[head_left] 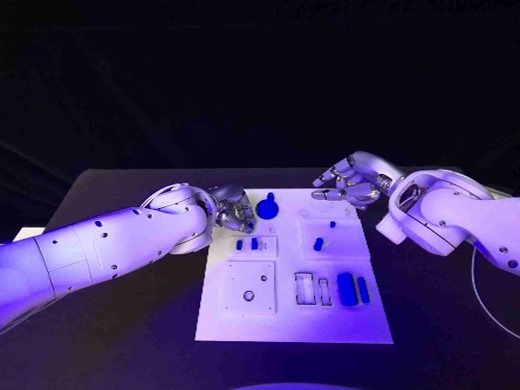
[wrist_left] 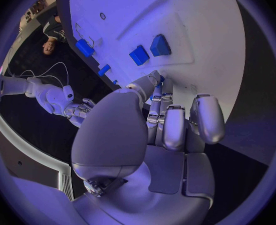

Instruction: Assemble the parts on the task board

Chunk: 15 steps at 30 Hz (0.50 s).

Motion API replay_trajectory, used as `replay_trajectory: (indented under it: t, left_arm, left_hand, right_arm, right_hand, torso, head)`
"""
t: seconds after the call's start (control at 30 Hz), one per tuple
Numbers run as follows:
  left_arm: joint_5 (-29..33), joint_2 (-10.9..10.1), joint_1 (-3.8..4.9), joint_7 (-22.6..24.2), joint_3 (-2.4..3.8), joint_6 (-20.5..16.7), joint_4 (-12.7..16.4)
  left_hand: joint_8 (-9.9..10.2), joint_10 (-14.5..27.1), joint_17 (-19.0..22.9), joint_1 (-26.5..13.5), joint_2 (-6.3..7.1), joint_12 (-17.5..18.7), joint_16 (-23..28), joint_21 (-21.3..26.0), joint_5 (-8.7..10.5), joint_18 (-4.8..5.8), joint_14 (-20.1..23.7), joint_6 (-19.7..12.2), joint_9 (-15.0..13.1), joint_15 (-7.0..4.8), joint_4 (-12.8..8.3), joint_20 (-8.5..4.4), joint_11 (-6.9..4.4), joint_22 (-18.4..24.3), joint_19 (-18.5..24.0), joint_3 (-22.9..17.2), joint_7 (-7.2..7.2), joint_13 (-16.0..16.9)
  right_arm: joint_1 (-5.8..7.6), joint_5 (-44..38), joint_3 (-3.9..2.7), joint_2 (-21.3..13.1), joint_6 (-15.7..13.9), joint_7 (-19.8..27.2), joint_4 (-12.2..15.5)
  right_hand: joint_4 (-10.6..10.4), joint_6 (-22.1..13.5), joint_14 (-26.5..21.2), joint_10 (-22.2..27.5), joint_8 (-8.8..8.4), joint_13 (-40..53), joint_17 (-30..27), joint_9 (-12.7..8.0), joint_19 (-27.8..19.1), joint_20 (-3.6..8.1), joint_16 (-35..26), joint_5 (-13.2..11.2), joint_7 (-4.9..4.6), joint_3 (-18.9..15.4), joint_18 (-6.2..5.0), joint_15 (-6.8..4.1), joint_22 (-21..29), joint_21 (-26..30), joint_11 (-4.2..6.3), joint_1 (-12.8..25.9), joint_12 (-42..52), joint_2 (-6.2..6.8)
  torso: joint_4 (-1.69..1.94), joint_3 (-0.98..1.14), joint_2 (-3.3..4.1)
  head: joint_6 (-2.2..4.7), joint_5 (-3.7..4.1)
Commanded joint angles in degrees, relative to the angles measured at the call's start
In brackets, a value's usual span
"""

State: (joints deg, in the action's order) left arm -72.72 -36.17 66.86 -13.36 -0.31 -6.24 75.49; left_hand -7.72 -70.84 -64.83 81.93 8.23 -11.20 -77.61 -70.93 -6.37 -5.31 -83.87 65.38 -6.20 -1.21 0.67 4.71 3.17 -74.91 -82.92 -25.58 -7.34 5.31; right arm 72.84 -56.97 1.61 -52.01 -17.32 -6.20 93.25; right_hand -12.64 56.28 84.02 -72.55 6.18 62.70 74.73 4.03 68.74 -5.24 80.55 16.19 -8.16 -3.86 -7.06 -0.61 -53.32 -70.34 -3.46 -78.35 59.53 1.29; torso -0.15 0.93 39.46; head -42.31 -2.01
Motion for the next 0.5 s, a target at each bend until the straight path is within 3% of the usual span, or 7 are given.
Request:
replay_trajectory:
  t: [0.03,0.3,0.5]
  left_arm:
    - [0.0,0.2,-0.15,-0.6,-0.06,1.0,0.0]
    - [0.0,0.2,-0.15,-1.2,-0.06,2.1,-0.1]
    - [0.1,0.0,-0.16,-1.0,-0.06,1.9,-0.1]
  left_hand:
    - [0.3,-0.3,0.1,-0.3,-0.14,0.4,0.4,0.1,0.27,1.05,-0.8,0.2,0.1,-0.2,-0.1,-0.13,-0.09,-4.0,-0.2,-0.4,0.1,0.1]
    - [0.8,0.0,0.3,-0.6,0.16,1.0,0.5,0.5,0.34,0.98,-0.6,-0.3,0.3,-0.01,-0.2,-0.05,0.18,-3.8,0.0,-0.6,-0.21,0.1]
    - [3.7,1.2,1.3,-1.3,1.35,2.1,1.0,1.8,0.31,0.79,-0.2,-5.1,1.7,0.76,-0.5,0.53,1.09,-3.3,0.6,-1.1,-1.2,0.0]
  right_arm:
    - [-0.03,-0.2,0.0,0.1,0.9,0.4,0.0]
    - [-0.04,-0.2,0.0,0.1,1.0,0.4,0.0]
    - [-0.04,-0.2,0.0,0.0,0.9,0.4,-0.1]
  right_hand:
    - [-0.2,-0.2,2.7,-0.1,0.39,0.0,0.1,0.1,-0.4,-0.04,-0.3,0.3,-0.01,-0.1,-0.3,-0.4,0.1,0.2,0.27,0.0,0.2,-0.53]
    - [-0.2,-0.2,2.7,-0.1,0.39,0.0,0.1,0.1,-0.4,-0.04,-0.3,0.3,-0.01,-0.1,-0.3,-0.4,0.1,0.2,0.27,0.0,0.2,-0.53]
    - [-0.2,-0.2,2.7,-0.1,0.39,0.0,0.1,0.1,-0.4,-0.04,-0.3,0.3,-0.01,-0.1,-0.3,-0.4,0.1,0.2,0.27,0.0,0.2,-0.53]
  torso:
    - [-0.02,0.0,0.0]
    - [0.02,-0.02,-0.06]
    - [-0.01,-0.02,-0.04]
  head:
    - [-0.08,-0.02]
    - [-0.08,-0.01]
    - [-0.07,0.05]
